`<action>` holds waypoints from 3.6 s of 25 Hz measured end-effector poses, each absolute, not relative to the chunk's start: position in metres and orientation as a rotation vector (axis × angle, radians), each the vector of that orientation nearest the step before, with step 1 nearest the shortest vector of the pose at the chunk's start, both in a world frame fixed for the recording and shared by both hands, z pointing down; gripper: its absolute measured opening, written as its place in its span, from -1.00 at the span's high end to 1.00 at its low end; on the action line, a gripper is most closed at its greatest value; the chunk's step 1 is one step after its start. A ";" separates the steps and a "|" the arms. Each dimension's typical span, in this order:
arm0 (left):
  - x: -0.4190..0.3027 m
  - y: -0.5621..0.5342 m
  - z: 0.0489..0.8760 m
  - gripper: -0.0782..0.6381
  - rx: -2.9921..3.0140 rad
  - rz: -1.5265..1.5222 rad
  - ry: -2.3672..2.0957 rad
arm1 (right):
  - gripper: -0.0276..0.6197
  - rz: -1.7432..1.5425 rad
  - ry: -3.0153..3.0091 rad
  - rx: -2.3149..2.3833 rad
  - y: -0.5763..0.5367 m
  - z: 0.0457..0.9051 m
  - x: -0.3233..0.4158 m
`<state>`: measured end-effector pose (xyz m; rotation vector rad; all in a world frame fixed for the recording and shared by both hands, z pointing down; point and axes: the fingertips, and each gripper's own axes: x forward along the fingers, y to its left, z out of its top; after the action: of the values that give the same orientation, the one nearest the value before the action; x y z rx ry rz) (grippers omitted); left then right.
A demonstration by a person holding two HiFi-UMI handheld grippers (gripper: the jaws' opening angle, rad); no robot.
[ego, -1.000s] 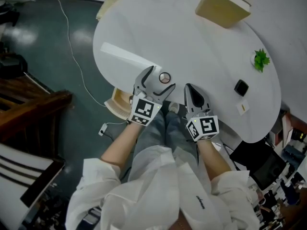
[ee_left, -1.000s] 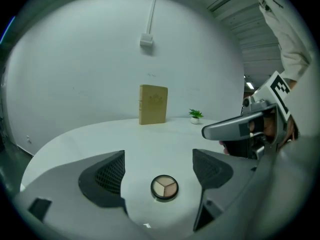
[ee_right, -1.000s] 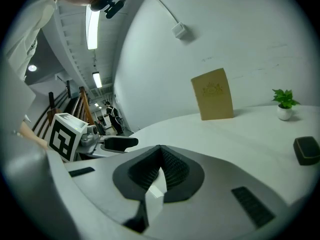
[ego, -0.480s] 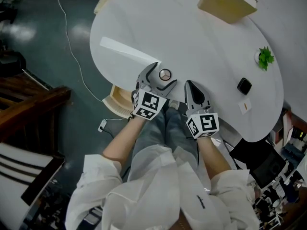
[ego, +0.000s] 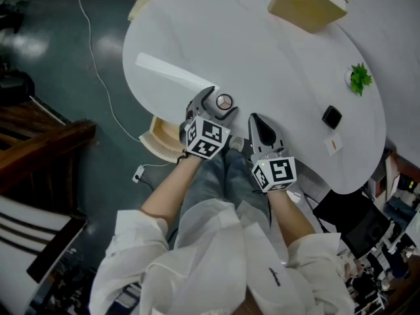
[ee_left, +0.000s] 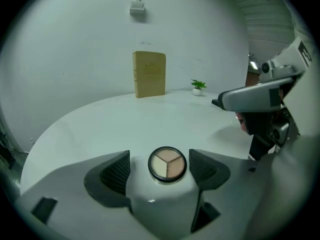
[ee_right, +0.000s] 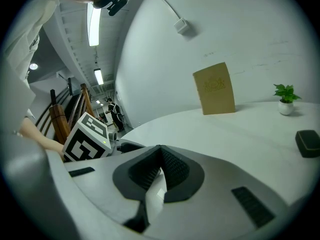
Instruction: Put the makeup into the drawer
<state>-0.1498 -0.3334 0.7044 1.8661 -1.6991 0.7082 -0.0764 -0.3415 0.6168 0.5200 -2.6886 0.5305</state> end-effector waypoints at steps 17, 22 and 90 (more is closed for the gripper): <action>-0.161 -0.295 0.659 0.12 1.927 0.639 -1.781 | 0.86 0.510 -2.709 0.362 -0.301 0.603 -0.084; -0.177 -0.235 0.639 0.12 1.878 0.595 -1.838 | 0.86 0.497 -2.699 0.174 -0.248 0.604 -0.108; -0.108 -0.111 0.919 0.12 2.423 1.450 -0.371 | 0.86 0.482 -2.422 -0.072 -0.128 0.807 -0.109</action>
<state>-0.1075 -0.1115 0.9187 2.4229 -0.3713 1.4496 -0.1085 -0.1285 0.8073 -0.0718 -2.4218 0.4817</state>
